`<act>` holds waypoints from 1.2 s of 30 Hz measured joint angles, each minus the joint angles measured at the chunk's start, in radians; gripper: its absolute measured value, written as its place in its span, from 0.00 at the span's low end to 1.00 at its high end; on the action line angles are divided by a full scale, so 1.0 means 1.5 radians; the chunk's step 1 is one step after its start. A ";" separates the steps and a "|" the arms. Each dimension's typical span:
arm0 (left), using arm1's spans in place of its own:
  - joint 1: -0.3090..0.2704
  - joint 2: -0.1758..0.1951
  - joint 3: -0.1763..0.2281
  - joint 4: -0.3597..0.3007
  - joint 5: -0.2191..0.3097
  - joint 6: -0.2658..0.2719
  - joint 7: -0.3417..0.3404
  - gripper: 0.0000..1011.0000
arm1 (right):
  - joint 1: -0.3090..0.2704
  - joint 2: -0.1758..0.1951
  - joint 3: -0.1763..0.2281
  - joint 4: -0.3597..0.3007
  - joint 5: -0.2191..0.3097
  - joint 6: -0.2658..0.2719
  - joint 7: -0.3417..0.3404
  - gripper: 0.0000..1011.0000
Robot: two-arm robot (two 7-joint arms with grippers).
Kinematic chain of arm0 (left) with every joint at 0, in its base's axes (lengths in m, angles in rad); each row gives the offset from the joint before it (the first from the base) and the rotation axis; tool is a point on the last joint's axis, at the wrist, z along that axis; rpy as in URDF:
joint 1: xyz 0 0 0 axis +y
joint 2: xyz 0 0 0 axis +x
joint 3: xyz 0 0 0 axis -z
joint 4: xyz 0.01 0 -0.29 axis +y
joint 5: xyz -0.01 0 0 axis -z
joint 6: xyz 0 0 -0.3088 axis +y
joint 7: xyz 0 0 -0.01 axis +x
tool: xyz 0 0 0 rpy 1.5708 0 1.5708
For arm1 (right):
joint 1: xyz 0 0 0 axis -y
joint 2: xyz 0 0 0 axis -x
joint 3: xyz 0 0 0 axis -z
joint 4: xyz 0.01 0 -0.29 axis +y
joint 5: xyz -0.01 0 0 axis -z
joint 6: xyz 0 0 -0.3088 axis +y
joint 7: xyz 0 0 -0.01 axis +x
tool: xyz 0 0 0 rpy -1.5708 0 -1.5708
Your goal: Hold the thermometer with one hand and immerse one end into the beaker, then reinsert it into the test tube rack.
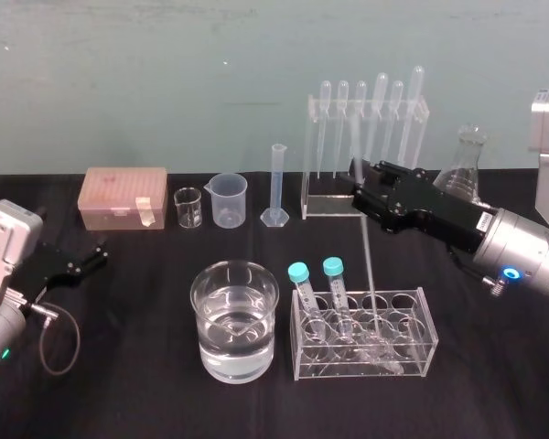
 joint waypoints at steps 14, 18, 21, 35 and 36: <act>0.000 0.000 0.000 0.000 0.000 0.000 0.000 1.00 | 0.000 0.000 0.000 0.000 0.001 0.000 0.000 0.83; 0.000 0.000 0.000 0.000 0.000 0.000 0.000 1.00 | 0.000 0.000 0.000 0.000 0.001 0.000 0.000 0.92; 0.000 0.000 0.000 0.000 0.000 0.000 0.000 1.00 | 0.000 0.000 0.000 0.000 0.001 0.000 0.000 0.99; 0.000 0.000 0.000 0.000 0.000 0.000 0.000 1.00 | -0.067 -0.014 0.053 -0.007 -0.153 0.072 -0.378 0.99; 0.000 0.000 0.000 0.000 0.000 0.000 0.000 1.00 | -0.068 -0.013 0.049 -0.005 -0.160 0.086 -0.385 0.99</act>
